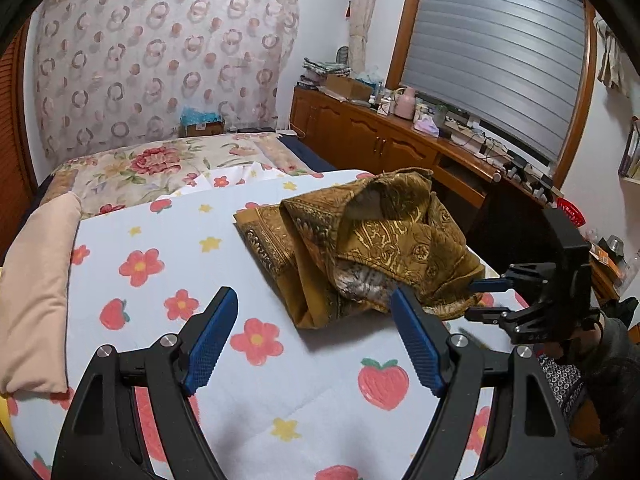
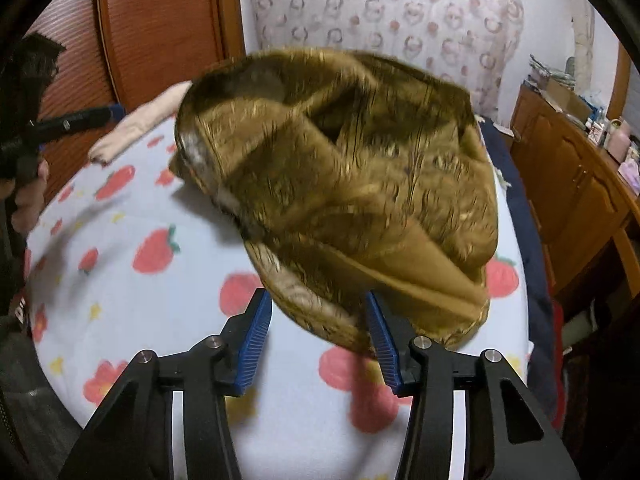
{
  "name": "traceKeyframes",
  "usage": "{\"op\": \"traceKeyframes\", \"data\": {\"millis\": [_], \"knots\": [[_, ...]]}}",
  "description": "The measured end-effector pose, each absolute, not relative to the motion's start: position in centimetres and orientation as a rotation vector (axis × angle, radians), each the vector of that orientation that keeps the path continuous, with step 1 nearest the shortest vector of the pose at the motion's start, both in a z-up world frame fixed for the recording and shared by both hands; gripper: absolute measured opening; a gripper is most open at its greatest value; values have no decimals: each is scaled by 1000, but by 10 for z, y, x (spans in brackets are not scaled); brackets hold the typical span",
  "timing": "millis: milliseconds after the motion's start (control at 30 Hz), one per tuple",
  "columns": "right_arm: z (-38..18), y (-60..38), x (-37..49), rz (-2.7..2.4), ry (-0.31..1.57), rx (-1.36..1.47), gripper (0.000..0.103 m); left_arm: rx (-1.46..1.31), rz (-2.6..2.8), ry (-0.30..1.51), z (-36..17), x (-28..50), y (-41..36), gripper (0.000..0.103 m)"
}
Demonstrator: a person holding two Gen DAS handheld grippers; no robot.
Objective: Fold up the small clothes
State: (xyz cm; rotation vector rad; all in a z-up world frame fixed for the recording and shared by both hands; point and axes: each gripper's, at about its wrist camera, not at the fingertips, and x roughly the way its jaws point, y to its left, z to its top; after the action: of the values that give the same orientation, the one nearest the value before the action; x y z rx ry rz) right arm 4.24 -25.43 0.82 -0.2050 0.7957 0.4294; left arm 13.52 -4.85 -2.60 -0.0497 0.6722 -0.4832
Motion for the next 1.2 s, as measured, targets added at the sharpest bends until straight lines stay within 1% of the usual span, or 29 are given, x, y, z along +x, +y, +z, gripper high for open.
{"op": "traceKeyframes", "data": {"millis": [100,133,200,267,300,333,367,400,500,567,633,767,867,967,1200], "knots": [[3,-251,51,436,818,-216,49,-49,-485,678,-29,135,-52,80],[1,-250,54,435,822,-219,47,-49,-483,681,-30,136,-52,80],[-3,-249,60,431,837,-230,40,-48,-482,684,-31,137,-54,80],[-7,-249,63,424,830,-242,35,-48,-481,686,-32,137,-55,80],[-8,-250,62,422,829,-243,29,-48,-481,686,-32,137,-55,80],[-8,-250,63,414,825,-249,25,-49,-481,688,-32,137,-55,80],[-9,-251,63,417,818,-255,17,-50,-482,689,-32,137,-55,80],[-9,-251,62,429,813,-256,5,-50,-481,690,-32,138,-55,80],[-2,-258,56,440,799,-223,3,-46,-482,698,-35,140,-58,80],[13,-264,54,435,730,-208,3,-39,-478,705,-37,143,-58,80],[41,-275,55,408,631,-189,3,-36,-472,715,-39,148,-59,80],[94,-291,79,367,474,-164,3,-36,-465,727,-41,162,-61,80],[112,-292,113,338,428,-171,3,-29,-458,735,-40,177,-65,80],[107,-292,160,293,460,-158,3,-8,-449,744,-41,195,-72,80],[55,-279,251,221,651,-140,3,-15,-419,767,-42,238,-78,80]]}}
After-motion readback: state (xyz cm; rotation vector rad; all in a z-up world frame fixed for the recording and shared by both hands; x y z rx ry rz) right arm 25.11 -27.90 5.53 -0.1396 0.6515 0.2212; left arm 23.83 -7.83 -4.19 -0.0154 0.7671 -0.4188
